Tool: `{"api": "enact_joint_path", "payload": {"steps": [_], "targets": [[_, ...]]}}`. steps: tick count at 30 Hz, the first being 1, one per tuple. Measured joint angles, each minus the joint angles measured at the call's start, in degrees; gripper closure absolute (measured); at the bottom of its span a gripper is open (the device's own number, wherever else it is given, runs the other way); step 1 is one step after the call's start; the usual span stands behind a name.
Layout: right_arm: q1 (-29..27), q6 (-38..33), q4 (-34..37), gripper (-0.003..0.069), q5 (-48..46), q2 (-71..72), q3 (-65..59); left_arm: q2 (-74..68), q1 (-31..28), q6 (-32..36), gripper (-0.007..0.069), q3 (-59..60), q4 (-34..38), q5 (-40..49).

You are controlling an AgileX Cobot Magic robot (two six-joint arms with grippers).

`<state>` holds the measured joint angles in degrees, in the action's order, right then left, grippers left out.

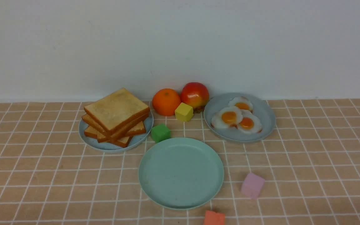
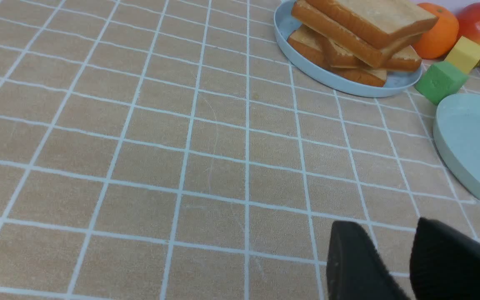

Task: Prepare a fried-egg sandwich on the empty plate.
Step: Use the left arm to grab a slice of bread

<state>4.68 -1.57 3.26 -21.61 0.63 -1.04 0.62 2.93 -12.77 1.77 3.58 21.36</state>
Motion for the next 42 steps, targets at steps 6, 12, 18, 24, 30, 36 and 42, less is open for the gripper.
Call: {"api": "enact_joint_path", "payload": {"steps": [6, 12, 18, 24, 30, 36, 42], "targets": [[0.0, 0.0, 0.0, 0.0417, 0.0, 0.0, 0.0, 0.0, 0.0, 0.0, 0.0391, 0.0, 0.0, 0.0], [0.0, 0.0, 0.0, 0.0417, 0.0, 0.0, 0.0, 0.0, 0.0, 0.0, 0.0387, 0.0, 0.0, 0.0], [0.0, 0.0, 0.0, 0.0417, 0.0, 0.0, 0.0, 0.0, 0.0, -1.25, 0.0387, 0.0, 2.4, -4.74], [0.0, 0.0, 0.0, 0.0417, 0.0, 0.0, 0.0, 0.0, 0.0, -9.48, 0.0387, 0.0, 18.77, -14.5], [0.0, 0.0, 0.0, 0.0417, 0.0, 0.0, 0.0, -0.8, 0.0, -11.11, 0.0433, -2.96, 24.72, -18.98], [0.0, 0.0, -0.06, 0.0417, 0.14, 0.0, 0.0, -14.07, 0.0, -0.94, 0.0633, -17.66, 22.45, -5.6], [0.0, 5.72, 5.26, 0.0417, 6.11, 0.0, -0.4, -31.05, 4.5, 15.0, 0.0638, -32.83, 22.08, 12.27]]}}
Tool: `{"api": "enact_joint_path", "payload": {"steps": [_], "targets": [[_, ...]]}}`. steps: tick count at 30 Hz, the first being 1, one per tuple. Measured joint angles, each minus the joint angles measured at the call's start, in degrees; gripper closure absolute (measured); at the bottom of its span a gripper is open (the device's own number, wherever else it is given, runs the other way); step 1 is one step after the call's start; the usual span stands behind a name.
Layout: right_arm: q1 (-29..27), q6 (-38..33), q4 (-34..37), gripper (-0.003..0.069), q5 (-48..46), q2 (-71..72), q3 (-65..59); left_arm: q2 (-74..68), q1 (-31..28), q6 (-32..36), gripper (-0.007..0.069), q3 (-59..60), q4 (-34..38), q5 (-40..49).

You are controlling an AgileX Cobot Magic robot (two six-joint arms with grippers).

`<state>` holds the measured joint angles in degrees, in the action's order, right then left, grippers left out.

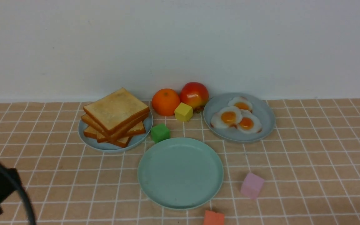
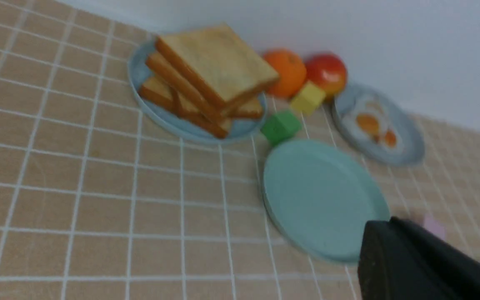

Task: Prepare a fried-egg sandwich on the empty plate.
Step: Use the left arm to grab a slice of bread

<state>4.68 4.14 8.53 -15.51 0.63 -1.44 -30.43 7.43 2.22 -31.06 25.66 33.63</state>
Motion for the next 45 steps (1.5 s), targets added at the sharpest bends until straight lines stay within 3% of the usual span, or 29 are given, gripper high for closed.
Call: {"api": "enact_joint_path", "payload": {"steps": [7, 11, 14, 15, 16, 18, 21, 25, 29, 34, 37, 45], "targets": [[0.0, 11.09, 15.18, 0.0417, 9.51, 0.0, 0.19, -17.02, 12.29, 5.17, 0.0638, -8.91, -5.4, 5.47], [0.0, 11.08, 17.04, 0.0437, -0.06, -1.07, 5.97, -26.87, 12.35, 5.44, 0.0638, -14.1, -8.94, 5.59], [0.0, 1.36, 15.99, 0.0517, -18.83, -8.75, 21.65, -40.12, 10.24, 5.61, 0.0638, -22.45, -12.12, 5.59], [0.0, 0.58, 15.91, 0.0517, -19.92, -8.75, 22.63, -40.12, 10.1, 5.61, 0.0638, -22.97, -12.27, 5.59], [0.0, -6.35, 15.7, 0.0564, -29.71, -13.98, 31.13, -46.88, 9.0, 5.85, 0.0638, -27.12, -13.5, 5.59], [0.0, -12.65, 15.55, 0.0613, -39.17, -19.35, 39.38, -53.15, 8.2, 6.2, 0.0638, -31.82, -15.88, 5.39], [1.8, -16.52, 15.03, 0.0657, -45.57, -24.41, 47.02, -61.94, 8.08, 6.39, 0.0638, -39.28, -20.86, 5.35], [4.76, -17.54, 15.05, 0.0662, -45.28, -26.47, 50.73, -69.79, 8.08, 6.62, 0.0634, -47.71, -24.43, 6.76], [6.02, -17.58, 14.99, 0.0661, -44.04, -26.47, 50.97, -76.21, 8.08, 9.36, 0.0541, -54.2, -28.83, 8.41], [6.1, -17.58, 14.82, 0.0659, -43.99, -26.58, 50.97, -79.36, 8.08, 14.72, 0.0319, -55.88, -29.89, 8.03], [6.1, -17.65, 14.82, 0.0659, -43.99, -26.58, 50.97, -80.72, 8.08, 17.15, 0.0223, -55.97, -30.0, 7.08], [6.1, -17.56, 15.2, 0.0655, -43.99, -26.58, 50.97, -84.46, 8.08, 18.69, 0.0196, -55.97, -32.08, 1.99]]}}
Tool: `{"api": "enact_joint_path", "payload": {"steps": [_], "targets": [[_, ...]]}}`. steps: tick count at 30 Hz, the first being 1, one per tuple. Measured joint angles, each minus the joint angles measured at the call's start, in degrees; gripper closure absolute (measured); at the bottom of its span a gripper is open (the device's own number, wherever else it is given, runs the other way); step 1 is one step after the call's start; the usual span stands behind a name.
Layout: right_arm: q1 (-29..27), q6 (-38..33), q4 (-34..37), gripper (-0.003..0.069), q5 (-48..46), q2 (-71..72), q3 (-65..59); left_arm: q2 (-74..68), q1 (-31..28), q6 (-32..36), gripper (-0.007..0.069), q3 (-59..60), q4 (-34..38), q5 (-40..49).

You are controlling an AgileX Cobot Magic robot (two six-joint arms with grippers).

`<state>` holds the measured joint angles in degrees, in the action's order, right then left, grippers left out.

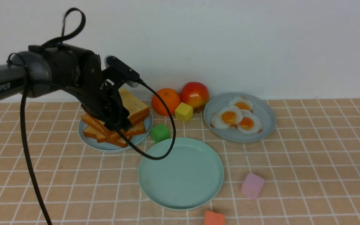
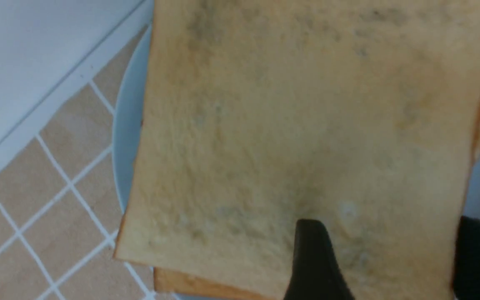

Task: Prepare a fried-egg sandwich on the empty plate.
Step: Use the left arm to grab a slice of bread, then use the left arm to put a slice of bread into the empty plate in the middle

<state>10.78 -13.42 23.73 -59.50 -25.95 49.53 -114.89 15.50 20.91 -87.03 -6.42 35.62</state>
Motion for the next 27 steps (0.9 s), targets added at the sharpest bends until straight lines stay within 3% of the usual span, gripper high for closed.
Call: {"api": "enact_joint_path", "payload": {"steps": [6, 9, 13, 16, 21, 24, 27], "targets": [[0.0, 0.02, 0.26, 0.0652, -0.12, 0.0, 0.0, -1.03, 0.0, 0.1, 0.0231, -0.35, -0.63, -0.33], [0.0, 0.02, 1.0, 0.0652, -0.22, 0.0, 0.0, -1.27, 0.0, 0.1, 0.0287, -0.41, -0.81, -0.35], [0.0, 0.02, 1.57, 0.0652, -0.22, 0.0, 0.0, -1.1, 0.05, 0.1, 0.0504, -0.48, -0.11, 0.3], [0.0, 0.02, 1.69, 0.065, -0.22, 0.0, 0.0, -0.08, 0.05, -0.08, 0.0595, -0.48, 0.09, 0.99], [0.0, 0.02, 1.86, 0.0648, -0.22, 0.0, 0.0, 4.85, 0.95, -3.64, 0.0594, -0.1, 0.69, 4.59], [0.0, 0.02, 1.86, 0.0646, -0.22, 0.0, 0.0, 10.75, 4.4, -5.66, 0.0594, 2.18, 1.57, 6.26], [0.0, 0.02, 1.86, 0.0645, -0.68, 0.17, 0.0, 16.46, 13.14, -5.59, 0.0594, 8.21, 1.64, 5.07]]}}
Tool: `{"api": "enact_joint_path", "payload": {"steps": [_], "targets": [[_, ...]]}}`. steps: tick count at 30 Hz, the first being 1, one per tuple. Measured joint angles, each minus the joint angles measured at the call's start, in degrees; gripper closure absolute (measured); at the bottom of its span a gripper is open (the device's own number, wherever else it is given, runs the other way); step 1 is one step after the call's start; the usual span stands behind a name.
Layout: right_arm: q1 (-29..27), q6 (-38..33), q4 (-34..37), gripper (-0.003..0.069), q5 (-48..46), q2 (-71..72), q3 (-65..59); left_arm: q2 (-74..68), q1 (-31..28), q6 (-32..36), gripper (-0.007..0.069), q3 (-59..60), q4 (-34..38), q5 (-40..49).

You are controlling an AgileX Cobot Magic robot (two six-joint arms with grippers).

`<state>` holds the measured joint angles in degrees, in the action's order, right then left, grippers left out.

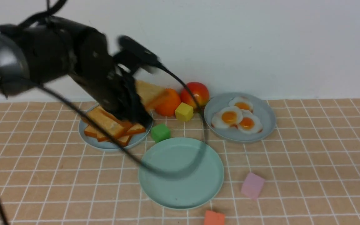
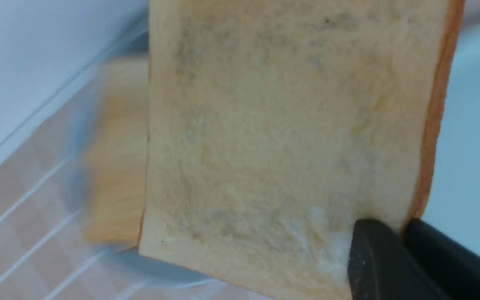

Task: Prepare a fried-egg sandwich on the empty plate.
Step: Use the left arm to put a slice of bread into the empty plate in the middle

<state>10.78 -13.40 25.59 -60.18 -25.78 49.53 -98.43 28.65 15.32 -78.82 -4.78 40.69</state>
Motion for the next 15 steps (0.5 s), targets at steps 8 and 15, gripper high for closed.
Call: {"api": "enact_joint_path", "payload": {"steps": [8, 15], "targets": [[0.0, 0.0, 0.18, 0.0641, -0.07, 0.6, 0.0, -4.3, 12.18, -0.25, 0.0594, 8.55, -2.51, -6.74], [0.06, 0.0, 0.58, 0.0637, -0.14, 0.6, 0.0, -10.32, 12.91, -0.46, 0.0594, 8.61, -5.47, -9.47]]}}
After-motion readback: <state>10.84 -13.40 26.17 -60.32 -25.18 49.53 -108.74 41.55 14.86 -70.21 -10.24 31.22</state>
